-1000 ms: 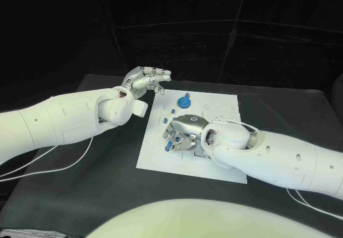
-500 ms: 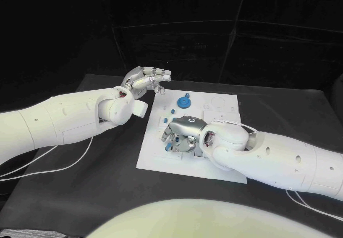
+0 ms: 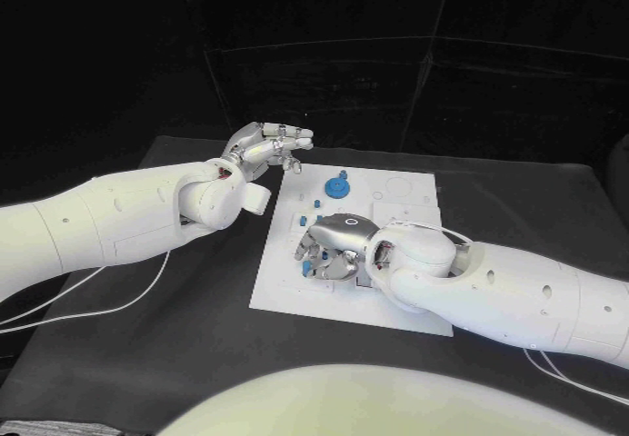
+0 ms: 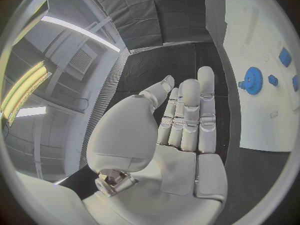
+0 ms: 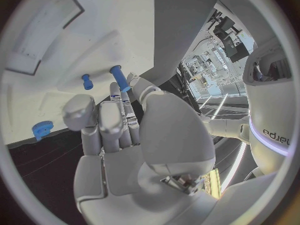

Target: Assemble the parts on the task board

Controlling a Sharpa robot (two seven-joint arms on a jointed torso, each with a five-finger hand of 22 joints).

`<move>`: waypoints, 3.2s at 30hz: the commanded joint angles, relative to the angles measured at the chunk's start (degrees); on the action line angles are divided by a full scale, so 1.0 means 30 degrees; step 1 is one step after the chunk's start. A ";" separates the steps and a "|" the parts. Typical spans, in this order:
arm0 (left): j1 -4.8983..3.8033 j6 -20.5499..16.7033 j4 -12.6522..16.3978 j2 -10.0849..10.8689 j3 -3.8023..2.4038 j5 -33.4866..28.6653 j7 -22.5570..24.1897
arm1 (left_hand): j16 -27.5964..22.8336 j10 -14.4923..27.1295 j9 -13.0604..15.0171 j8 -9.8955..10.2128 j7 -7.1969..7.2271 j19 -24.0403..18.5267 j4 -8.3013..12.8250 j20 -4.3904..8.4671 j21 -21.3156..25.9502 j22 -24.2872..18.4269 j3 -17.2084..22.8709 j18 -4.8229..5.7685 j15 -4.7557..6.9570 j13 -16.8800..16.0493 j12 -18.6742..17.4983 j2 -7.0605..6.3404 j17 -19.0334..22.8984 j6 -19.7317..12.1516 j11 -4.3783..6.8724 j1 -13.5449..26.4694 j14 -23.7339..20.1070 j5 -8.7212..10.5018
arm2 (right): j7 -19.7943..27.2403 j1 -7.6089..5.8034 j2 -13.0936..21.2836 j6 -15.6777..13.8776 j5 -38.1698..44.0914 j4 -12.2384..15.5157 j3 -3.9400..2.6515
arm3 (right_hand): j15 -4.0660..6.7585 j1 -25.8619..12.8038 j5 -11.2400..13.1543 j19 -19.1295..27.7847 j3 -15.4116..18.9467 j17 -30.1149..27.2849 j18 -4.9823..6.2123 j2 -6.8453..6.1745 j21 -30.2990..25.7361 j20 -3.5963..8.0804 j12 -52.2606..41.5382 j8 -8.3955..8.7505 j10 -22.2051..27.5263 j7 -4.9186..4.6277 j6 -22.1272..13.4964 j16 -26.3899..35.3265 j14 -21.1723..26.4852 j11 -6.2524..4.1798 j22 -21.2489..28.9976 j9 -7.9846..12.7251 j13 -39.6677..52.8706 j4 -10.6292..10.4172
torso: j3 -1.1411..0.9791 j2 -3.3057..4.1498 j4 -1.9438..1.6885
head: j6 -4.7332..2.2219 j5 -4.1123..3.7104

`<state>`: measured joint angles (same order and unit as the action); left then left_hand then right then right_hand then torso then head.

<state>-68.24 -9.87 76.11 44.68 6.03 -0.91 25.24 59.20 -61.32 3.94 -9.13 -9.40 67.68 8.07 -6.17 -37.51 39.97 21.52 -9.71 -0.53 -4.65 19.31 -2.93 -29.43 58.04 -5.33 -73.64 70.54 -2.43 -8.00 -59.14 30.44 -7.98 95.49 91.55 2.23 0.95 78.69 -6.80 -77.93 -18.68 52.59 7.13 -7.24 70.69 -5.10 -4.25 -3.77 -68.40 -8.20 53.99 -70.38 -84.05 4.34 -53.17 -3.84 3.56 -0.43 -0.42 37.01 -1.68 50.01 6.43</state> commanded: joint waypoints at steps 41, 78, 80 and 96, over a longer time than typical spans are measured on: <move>-0.0024 0.0200 0.0520 0.0461 0.0000 -0.0046 0.0043 | -0.0130 0.0158 -0.0020 -0.0040 -0.0054 -0.0101 0.0026 -0.0062 0.0104 -0.0042 -0.0139 -0.0245 -0.0033 0.0038 0.0143 0.0203 0.0056 -0.0028 -0.0031 -0.0023 -0.0155 -0.0111 | -0.6547 -0.0434 0.9668 -0.4511 -0.7447 0.4862 -0.0009 | 0.0848 -0.3172 -0.3658 -0.1834 0.7722 0.7244 -0.1153 0.0650 0.3520 0.0823 -2.2241 -0.4388 -0.4212 0.0932 0.1047 -0.4379 -0.1101 -0.1222 -0.5957 -0.1368 2.1405 -0.4683 | 0.0137 -0.0217 0.0460 | -0.0721 -0.2785; 0.0045 0.0207 0.0571 0.0586 0.0012 -0.0046 0.0102 | -0.0130 0.0158 -0.0020 -0.0040 -0.0054 -0.0101 0.0026 -0.0062 0.0104 -0.0042 -0.0139 -0.0245 -0.0033 0.0038 0.0143 0.0203 0.0056 -0.0028 -0.0031 -0.0023 -0.0155 -0.0111 | -0.9064 0.1014 0.8268 -0.1748 -0.3100 0.4627 0.0005 | 0.0836 -0.2519 -0.3109 -0.2062 0.8912 0.8550 -0.1293 0.0656 0.3904 0.0784 -2.3589 -0.5172 -0.4736 0.0974 0.0759 -0.4953 -0.1294 -0.1245 -0.6746 -0.1905 2.3297 -0.5298 | 0.0165 -0.0201 0.0381 | -0.0375 -0.2864; 0.0047 0.0214 0.0571 0.0591 0.0012 -0.0046 0.0095 | -0.0130 0.0158 -0.0020 -0.0040 -0.0054 -0.0101 0.0026 -0.0062 0.0104 -0.0042 -0.0139 -0.0245 -0.0033 0.0038 0.0143 0.0203 0.0056 -0.0028 -0.0031 -0.0023 -0.0155 -0.0111 | -0.9085 0.1098 0.8158 -0.1667 -0.3026 0.4565 0.0004 | 0.0836 -0.2483 -0.3128 -0.2063 0.8923 0.8559 -0.1294 0.0671 0.3908 0.0782 -2.3592 -0.5185 -0.4735 0.0975 0.0759 -0.4957 -0.1294 -0.1245 -0.6754 -0.1919 2.3311 -0.5289 | 0.0165 -0.0203 0.0387 | -0.0381 -0.2861; 0.0062 0.0272 0.0560 0.0614 0.0012 -0.0046 0.0054 | -0.0113 0.0168 -0.0016 -0.0048 -0.0055 -0.0093 0.0025 -0.0067 0.0132 -0.0062 -0.0186 -0.0245 -0.0039 0.0041 0.0175 0.0216 0.0063 -0.0021 -0.0034 -0.0017 -0.0160 -0.0111 | -0.9472 0.1560 0.7505 -0.1242 -0.2258 0.4146 0.0001 | 0.0841 -0.1841 -0.3623 -0.2066 0.9053 0.8662 -0.1307 0.0946 0.3953 0.0778 -2.3553 -0.5382 -0.4707 0.1000 0.0808 -0.4999 -0.1289 -0.1264 -0.6850 -0.2124 2.3448 -0.5098 | 0.0176 -0.0246 0.0392 | -0.0356 -0.2951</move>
<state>-67.99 -9.74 77.70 46.50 6.11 -0.91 25.07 59.20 -61.21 3.96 -9.13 -9.40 67.68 8.23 -6.17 -37.51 39.86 21.37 -9.70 -0.53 -4.61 19.53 -2.93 -29.32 58.04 -5.45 -73.64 70.54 -2.43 -35.22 -55.01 53.10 -14.27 87.59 104.38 1.74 3.39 72.34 -17.41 -83.75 8.42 74.93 3.99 -4.73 82.31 -2.75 -74.93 -19.79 -82.31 -5.13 56.71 -85.08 -84.04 0.71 -73.66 -10.16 73.83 -15.94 0.08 36.34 -0.49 48.98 -2.41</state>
